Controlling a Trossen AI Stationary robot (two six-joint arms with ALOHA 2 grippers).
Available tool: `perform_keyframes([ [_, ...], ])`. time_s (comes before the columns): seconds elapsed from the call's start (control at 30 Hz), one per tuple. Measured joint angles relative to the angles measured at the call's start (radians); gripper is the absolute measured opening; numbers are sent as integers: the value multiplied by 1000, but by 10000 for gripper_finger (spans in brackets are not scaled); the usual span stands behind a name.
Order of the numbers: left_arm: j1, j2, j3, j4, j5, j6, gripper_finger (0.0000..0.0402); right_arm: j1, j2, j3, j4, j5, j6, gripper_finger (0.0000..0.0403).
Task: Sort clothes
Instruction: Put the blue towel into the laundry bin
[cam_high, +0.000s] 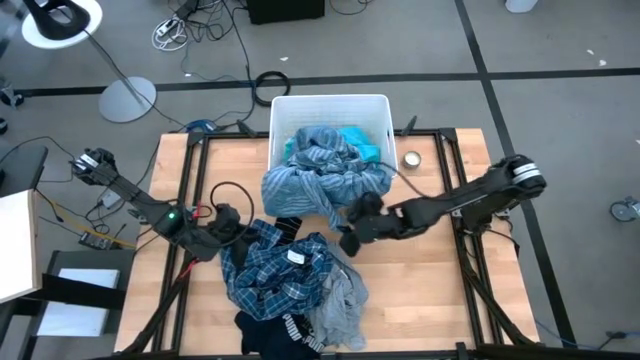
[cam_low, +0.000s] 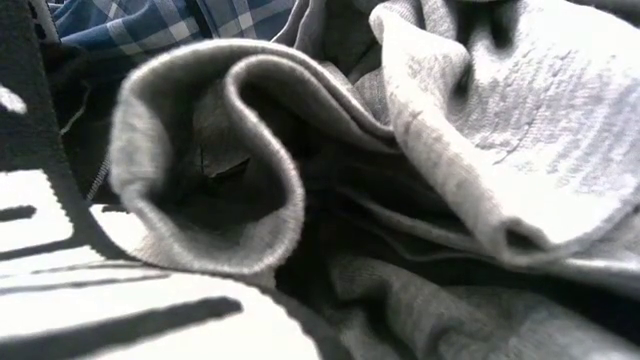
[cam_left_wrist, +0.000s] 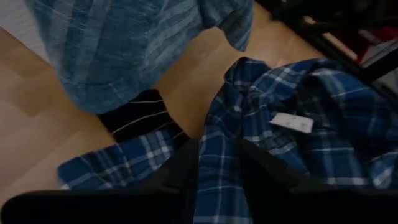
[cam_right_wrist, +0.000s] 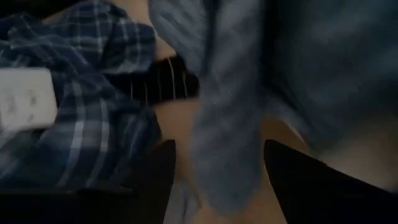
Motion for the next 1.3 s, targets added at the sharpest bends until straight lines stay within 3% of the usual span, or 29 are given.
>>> perform_keyframes([
  [0.2,0,0,0,63,33,-22,115,-100,156,0,329,4,-122,243],
  [0.33,-12,0,0,84,69,-42,115,-137,218,11,487,-5,-163,220],
  [0.43,-31,0,0,96,70,-55,115,-151,233,61,497,-33,-204,166],
  [0.6,-58,0,0,101,65,-76,115,-154,224,167,493,-59,-325,20],
  [0.73,-61,0,0,99,52,-79,109,-162,214,316,504,-62,-506,17],
  [0.97,-61,0,0,99,27,-76,93,-280,214,616,354,-61,-797,7],
  [1.2,-61,0,0,99,-5,-76,90,-477,214,884,36,-60,-835,5],
  [1.3,-61,0,0,96,-20,-75,90,-541,214,964,-159,-60,-770,5],
])
